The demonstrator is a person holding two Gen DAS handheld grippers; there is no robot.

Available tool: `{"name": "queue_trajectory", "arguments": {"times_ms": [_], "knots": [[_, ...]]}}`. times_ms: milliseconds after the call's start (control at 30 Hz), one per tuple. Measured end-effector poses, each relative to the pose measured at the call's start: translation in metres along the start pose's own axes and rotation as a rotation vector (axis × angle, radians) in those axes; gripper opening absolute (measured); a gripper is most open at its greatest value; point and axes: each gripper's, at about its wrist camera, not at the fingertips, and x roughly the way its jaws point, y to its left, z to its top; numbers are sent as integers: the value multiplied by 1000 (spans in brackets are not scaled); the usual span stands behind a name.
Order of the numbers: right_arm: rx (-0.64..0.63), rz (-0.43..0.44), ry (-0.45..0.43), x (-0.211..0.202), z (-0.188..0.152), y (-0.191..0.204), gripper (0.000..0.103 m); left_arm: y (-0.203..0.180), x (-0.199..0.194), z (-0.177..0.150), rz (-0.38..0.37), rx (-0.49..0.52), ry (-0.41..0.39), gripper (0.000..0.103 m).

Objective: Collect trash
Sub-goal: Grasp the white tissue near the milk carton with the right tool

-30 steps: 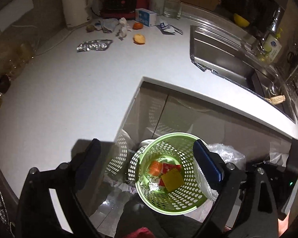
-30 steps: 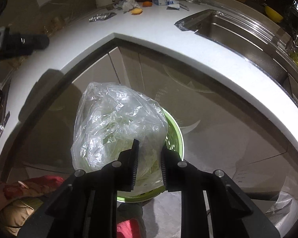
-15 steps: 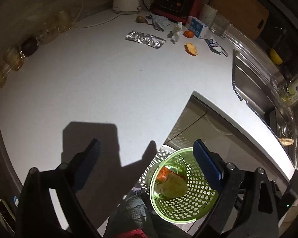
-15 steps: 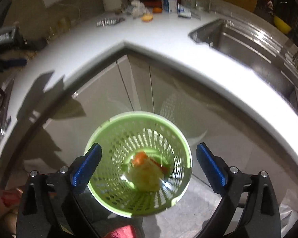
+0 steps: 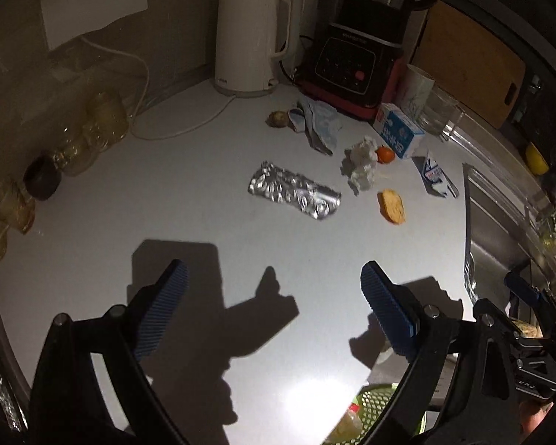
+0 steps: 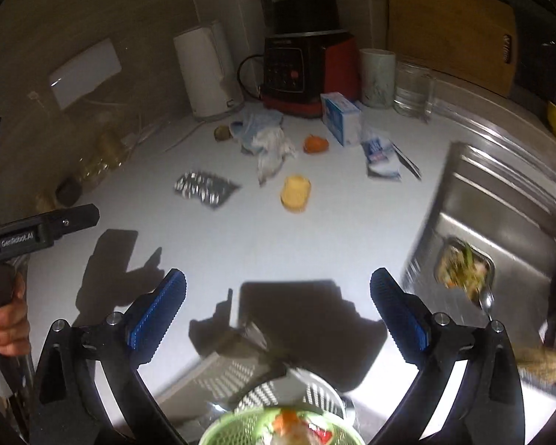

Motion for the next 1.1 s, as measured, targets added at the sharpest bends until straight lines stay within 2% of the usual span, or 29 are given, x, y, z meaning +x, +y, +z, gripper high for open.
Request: {"name": "queue_trajectory", "arguments": {"times_ms": [100,233,400,467,500,533,567,600,867,1033,1100], "knots": [[-20,-16,12,47,39,6,99,3,31,38,5,3,-15,90],[2,-26,42,111,79,6,85,8,68,74,22,15,-26,90],[34,-40,97,170,109,4,79,8,109,106,20,34,-10,90],[14,-50,117,186,114,6,72,6,123,117,16,45,-1,90],[-2,-58,131,195,116,8,62,3,131,121,14,53,5,90],[-14,-57,140,201,117,9,45,1,137,125,11,59,9,90],[-24,-55,149,206,117,10,34,-3,143,128,6,69,14,90],[-29,-50,153,210,119,10,12,-6,148,131,4,75,17,90],[15,-78,24,155,135,-14,12,-45,179,145,-18,89,14,90],[59,-97,-13,117,136,-38,12,-70,214,160,26,75,42,90],[73,-98,-25,104,133,-47,12,-78,229,166,85,78,49,90]]}}
